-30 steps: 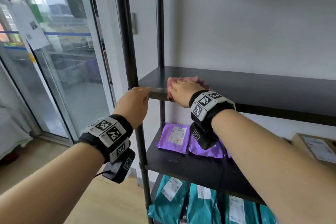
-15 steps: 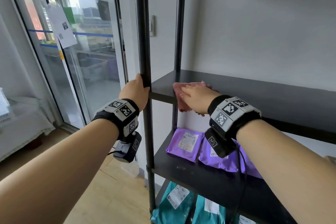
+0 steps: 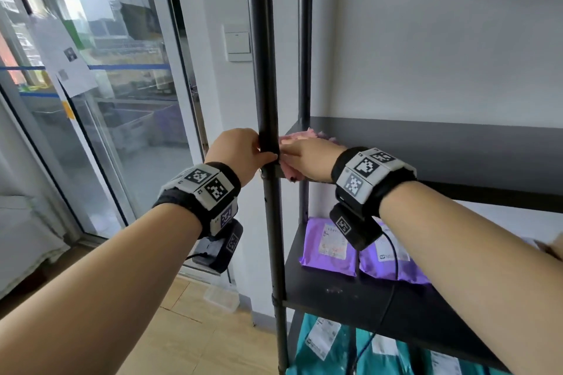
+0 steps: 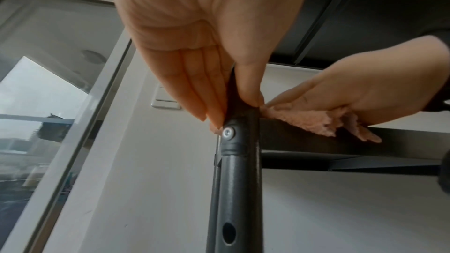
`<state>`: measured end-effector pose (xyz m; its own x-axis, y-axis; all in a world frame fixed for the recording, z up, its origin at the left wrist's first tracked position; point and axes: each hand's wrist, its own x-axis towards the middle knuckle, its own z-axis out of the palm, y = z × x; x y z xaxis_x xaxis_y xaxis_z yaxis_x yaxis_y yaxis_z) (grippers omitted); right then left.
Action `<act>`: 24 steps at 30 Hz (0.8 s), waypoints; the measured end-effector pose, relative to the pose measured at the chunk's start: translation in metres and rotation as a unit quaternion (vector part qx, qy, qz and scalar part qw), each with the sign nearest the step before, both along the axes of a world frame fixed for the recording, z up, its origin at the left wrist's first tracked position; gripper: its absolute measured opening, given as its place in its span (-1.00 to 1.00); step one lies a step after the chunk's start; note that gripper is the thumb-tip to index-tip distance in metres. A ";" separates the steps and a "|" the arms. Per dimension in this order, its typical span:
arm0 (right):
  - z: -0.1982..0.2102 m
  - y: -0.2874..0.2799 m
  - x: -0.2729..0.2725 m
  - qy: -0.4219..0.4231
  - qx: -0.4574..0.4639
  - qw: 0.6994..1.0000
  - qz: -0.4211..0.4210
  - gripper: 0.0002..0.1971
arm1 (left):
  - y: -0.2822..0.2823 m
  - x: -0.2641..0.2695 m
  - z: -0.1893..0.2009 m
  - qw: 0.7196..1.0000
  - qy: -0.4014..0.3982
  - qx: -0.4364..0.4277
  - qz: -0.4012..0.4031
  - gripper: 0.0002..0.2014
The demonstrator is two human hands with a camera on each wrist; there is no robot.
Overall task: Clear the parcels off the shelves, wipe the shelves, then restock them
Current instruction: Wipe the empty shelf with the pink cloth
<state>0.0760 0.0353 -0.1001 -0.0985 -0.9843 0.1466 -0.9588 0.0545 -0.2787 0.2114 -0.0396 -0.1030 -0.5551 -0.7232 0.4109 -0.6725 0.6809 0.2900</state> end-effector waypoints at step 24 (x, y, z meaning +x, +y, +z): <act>-0.001 0.022 -0.004 0.028 0.032 0.996 -0.077 -0.59 | -0.010 0.000 -0.007 0.999 0.023 0.005 -0.044 -0.71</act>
<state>0.0725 0.0577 -0.1008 -0.2419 -0.9659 0.0928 -0.9518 0.2176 -0.2162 0.2113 -0.0497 -0.1095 -0.5969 -0.6770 0.4305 -0.5966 0.7333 0.3259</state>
